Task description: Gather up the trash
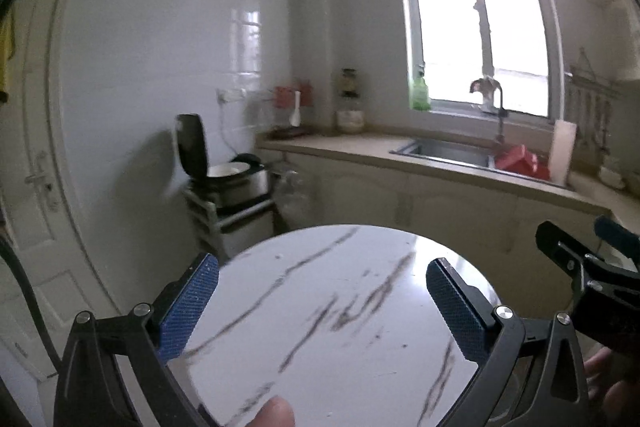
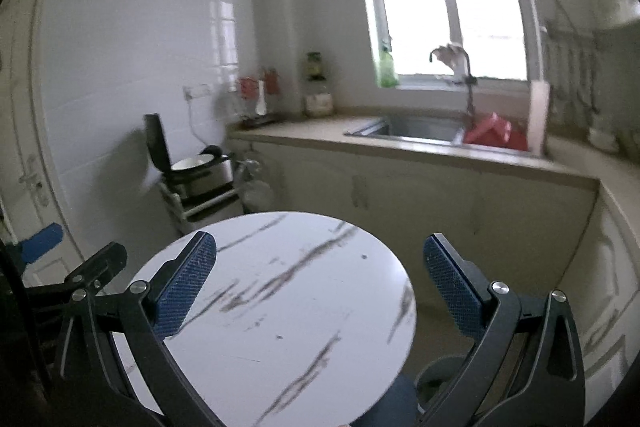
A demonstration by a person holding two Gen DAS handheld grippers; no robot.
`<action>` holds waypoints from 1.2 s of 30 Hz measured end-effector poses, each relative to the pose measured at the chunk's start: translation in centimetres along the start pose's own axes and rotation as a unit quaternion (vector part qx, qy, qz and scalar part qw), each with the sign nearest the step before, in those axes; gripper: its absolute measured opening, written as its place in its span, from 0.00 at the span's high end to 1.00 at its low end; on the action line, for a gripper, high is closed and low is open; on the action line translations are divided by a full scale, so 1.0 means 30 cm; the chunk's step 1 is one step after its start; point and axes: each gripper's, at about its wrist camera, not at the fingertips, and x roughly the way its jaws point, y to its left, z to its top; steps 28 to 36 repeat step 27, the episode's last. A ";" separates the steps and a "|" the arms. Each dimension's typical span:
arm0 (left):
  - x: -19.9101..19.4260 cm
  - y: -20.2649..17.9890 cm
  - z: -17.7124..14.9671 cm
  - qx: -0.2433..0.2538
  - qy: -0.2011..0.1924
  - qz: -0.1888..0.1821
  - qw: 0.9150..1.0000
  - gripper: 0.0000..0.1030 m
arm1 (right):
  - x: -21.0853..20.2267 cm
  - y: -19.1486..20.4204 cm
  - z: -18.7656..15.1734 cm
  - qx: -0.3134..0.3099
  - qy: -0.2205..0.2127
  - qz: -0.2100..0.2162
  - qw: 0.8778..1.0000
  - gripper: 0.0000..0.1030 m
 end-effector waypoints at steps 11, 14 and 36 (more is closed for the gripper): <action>-0.223 0.003 -0.114 -0.030 -0.041 0.030 0.998 0.01 | -0.068 0.163 0.005 -0.025 -0.030 0.012 0.999 0.00; -0.244 0.007 -0.132 -0.041 -0.045 0.034 0.998 0.01 | -0.076 0.169 0.008 -0.025 -0.034 0.013 0.999 0.00; -0.213 -0.012 -0.120 -0.043 -0.045 0.027 0.998 0.01 | -0.080 0.186 0.000 -0.027 -0.030 0.022 0.999 0.00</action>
